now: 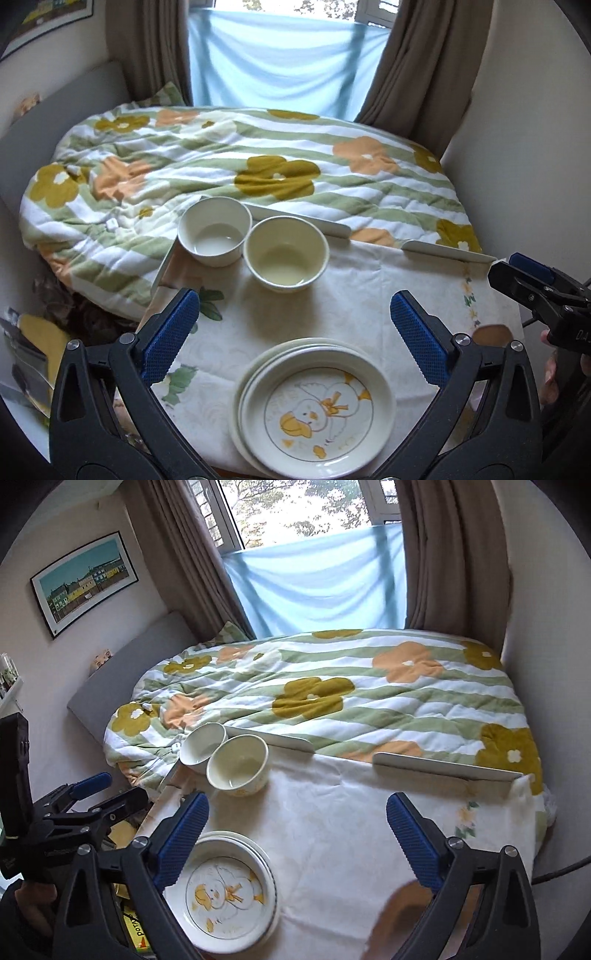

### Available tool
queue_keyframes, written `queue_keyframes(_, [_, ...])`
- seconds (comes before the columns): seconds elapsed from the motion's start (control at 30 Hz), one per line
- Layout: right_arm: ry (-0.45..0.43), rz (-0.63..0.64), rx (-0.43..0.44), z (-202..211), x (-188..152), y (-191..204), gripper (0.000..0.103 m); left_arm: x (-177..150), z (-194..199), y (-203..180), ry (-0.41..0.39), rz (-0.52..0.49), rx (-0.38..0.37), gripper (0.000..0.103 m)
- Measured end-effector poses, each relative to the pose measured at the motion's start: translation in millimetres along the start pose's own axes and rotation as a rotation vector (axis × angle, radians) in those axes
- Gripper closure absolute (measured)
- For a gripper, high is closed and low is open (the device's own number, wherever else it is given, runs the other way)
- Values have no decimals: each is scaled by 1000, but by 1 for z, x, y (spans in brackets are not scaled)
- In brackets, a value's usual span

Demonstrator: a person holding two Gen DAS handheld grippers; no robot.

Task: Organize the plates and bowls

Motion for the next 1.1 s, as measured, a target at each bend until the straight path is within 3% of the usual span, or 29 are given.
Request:
queue_keyframes(0.23, [122,-51,25,-97,21,21,8,17,-87,52,144,77,-53,6])
queue_keyframes(0.37, [220,-98,41,-153,14,26,28,13,-139,62,246,93,-95,30])
queue_keyframes(0.5, [294,-162,48,-192,0,25,46,10,-176,63,311,91,-129,44])
queue_keyframes(0.7, [350,-222,52,-223,-13,24,67,6,-204,64,359,78,-149,62])
queue_keyframes(0.77, [360,-223,51,-229,-14,24,69,4,-210,64,371,80,-150,72])
queue_keyframes(0.83, [366,-225,54,-234,-15,27,77,4,-215,65,374,78,-150,81])
queue_keyframes(0.9, [366,-228,55,-238,-16,28,85,5,-215,63,371,69,-158,84])
queue_keyframes(1.1, [349,-233,53,-238,-15,28,86,6,-213,57,351,20,-130,85])
Point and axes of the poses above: each gripper's, at about its wrist camera, not at the fingertips, and z roughly against the way its jaws point, y to its left, x to its top, the point moved 7 cm from there along -z, roughly the way its jaws point, and after that the axes turned 4 degrees about z, right-handed, at the moved point
